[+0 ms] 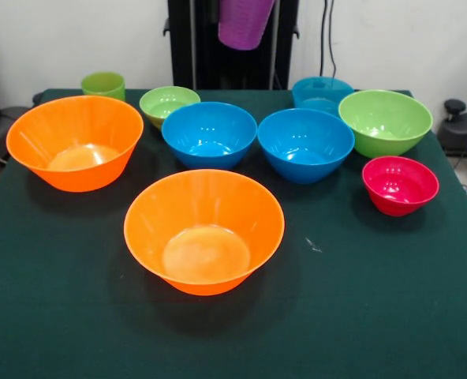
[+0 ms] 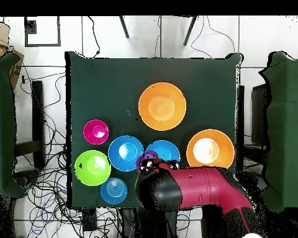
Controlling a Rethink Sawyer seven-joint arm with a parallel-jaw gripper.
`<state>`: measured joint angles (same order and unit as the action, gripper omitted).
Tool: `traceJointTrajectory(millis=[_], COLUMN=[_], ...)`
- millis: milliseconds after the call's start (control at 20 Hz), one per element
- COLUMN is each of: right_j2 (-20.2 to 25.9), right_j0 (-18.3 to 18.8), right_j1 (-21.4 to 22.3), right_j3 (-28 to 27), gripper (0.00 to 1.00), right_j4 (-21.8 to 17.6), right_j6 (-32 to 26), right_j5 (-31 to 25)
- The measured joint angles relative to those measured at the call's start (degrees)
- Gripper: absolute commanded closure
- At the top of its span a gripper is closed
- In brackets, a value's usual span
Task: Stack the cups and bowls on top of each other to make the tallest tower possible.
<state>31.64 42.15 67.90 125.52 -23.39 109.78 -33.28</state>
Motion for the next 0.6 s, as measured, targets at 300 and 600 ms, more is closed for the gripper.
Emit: traceJointTrajectory(millis=[300, 600], right_j2=[1.02, 1.10], right_j0=[0.04, -0.20], right_j1=[-3.91, -9.61], right_j3=[-3.92, -9.03], gripper=[1.00, 1.00], right_j4=[-4.04, -7.27], right_j6=[0.00, 0.00], right_j5=[-0.39, -1.85])
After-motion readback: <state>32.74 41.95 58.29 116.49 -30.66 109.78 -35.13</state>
